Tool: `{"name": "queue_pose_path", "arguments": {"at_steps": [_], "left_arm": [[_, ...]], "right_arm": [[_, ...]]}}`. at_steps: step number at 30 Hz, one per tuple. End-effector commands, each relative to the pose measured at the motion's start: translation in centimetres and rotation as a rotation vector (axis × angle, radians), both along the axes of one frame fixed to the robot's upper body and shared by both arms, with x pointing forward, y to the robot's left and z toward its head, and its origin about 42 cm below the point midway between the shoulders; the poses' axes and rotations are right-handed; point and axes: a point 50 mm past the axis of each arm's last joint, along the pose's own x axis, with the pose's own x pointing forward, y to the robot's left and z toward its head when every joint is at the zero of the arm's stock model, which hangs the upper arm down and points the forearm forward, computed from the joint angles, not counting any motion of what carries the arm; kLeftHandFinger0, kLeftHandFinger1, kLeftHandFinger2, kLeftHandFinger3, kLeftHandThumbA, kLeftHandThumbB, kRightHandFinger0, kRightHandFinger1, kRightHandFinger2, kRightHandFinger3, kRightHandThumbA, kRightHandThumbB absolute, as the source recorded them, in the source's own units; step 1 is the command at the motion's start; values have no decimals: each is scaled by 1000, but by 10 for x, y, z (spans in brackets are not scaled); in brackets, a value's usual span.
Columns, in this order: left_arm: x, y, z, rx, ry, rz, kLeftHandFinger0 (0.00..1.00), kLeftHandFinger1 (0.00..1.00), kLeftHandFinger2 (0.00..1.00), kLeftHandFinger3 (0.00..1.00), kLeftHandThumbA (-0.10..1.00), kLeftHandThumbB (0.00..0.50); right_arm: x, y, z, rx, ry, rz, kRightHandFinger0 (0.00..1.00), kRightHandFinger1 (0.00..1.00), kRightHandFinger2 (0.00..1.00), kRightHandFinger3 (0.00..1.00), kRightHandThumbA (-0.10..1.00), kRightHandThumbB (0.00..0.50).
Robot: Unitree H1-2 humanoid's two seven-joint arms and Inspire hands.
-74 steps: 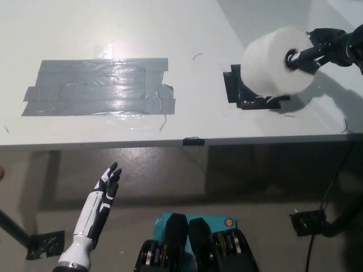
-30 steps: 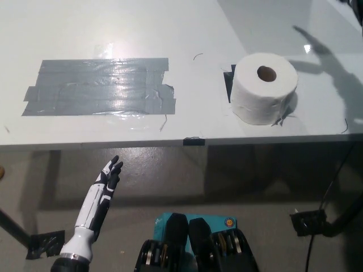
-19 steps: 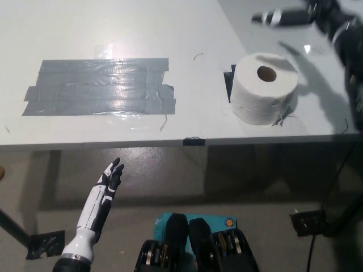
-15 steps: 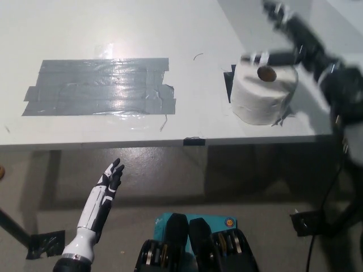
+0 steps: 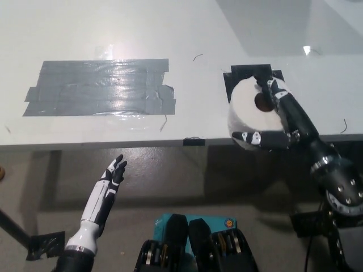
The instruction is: A person hands over a roll of toilet paper to the robot , and the robot inserts its right thumb into the hole in the centre to grab the roll, and then places it on the balck area on the desk.
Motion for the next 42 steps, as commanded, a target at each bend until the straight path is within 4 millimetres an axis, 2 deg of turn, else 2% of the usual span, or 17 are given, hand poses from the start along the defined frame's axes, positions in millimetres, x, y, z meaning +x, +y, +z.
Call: {"name": "queue_pose_path", "arguments": {"at_steps": [1, 12, 15, 20, 23, 24, 29, 30, 31, 32, 34, 35, 36, 38, 40, 42], "left_arm": [[45, -10, 53, -13, -202, -46, 1000, 1000, 1000, 1000, 1000, 36], [41, -6, 50, -3, -200, -40, 1000, 1000, 1000, 1000, 1000, 46], [40, -6, 49, 2, -201, -43, 1000, 1000, 1000, 1000, 1000, 42], [33, -5, 43, -8, -183, -40, 1000, 1000, 1000, 1000, 1000, 48], [32, -5, 44, -8, -179, -38, 1000, 1000, 1000, 1000, 1000, 48], [32, -5, 44, -7, -179, -39, 1000, 1000, 1000, 1000, 1000, 47], [27, -4, 42, -1, -170, -42, 1000, 1000, 1000, 1000, 1000, 46], [26, -4, 41, 1, -170, -43, 1000, 1000, 1000, 1000, 1000, 41], [22, -4, 37, 3, -162, -44, 1000, 1000, 1000, 1000, 1000, 31], [21, -4, 36, 4, -160, -44, 1000, 1000, 1000, 1000, 1000, 30], [14, -4, 30, 8, -150, -52, 1000, 1000, 1000, 1000, 1000, 21], [13, -3, 29, 9, -147, -53, 1000, 1000, 1000, 1000, 1000, 21], [8, -3, 25, 5, -135, -55, 1000, 1000, 1000, 1000, 1000, 26], [2, -3, 20, 8, -119, -55, 1000, 1000, 1000, 1000, 1000, 36], [-2, -2, 16, 8, -111, -55, 1000, 1000, 1000, 1000, 1000, 45], [-6, -2, 8, 14, -107, -53, 1000, 1000, 1000, 1000, 1000, 59]], "right_arm": [[-128, 2, 144, 231, -784, 32, 1000, 1000, 1000, 1000, 1000, 334], [-120, -6, 146, 203, -771, 7, 1000, 1000, 1000, 1000, 1000, 306], [-110, -12, 147, 181, -739, -24, 1000, 1000, 1000, 1000, 1000, 296], [-94, -16, 133, 189, -681, -39, 1000, 1000, 1000, 1000, 1000, 265], [-98, -8, 125, 193, -679, -21, 1000, 1000, 1000, 1000, 1000, 273], [-99, -7, 124, 192, -681, -17, 1000, 1000, 1000, 1000, 1000, 262], [-123, 12, 94, 218, -628, 32, 1000, 1000, 1000, 1000, 1000, 258], [-126, 14, 89, 225, -617, 35, 1000, 1000, 1000, 1000, 1000, 273], [-138, 19, 68, 238, -569, 52, 1000, 1000, 1000, 1000, 1000, 284], [-141, 19, 62, 236, -558, 56, 1000, 1000, 1000, 1000, 1000, 285], [-155, 19, 39, 223, -492, 53, 1000, 1000, 1000, 1000, 1000, 282], [-158, 18, 35, 223, -481, 52, 1000, 1000, 1000, 1000, 1000, 282], [-168, 16, 19, 211, -426, 28, 1000, 1000, 1000, 1000, 1000, 303], [-179, 11, -6, 193, -362, 3, 1000, 1000, 1000, 1000, 1000, 286], [-184, 8, -16, 185, -334, -8, 1000, 1000, 1000, 1000, 1000, 291], [-189, 2, -36, 176, -289, -19, 1000, 1000, 1000, 1000, 1000, 264]]}}
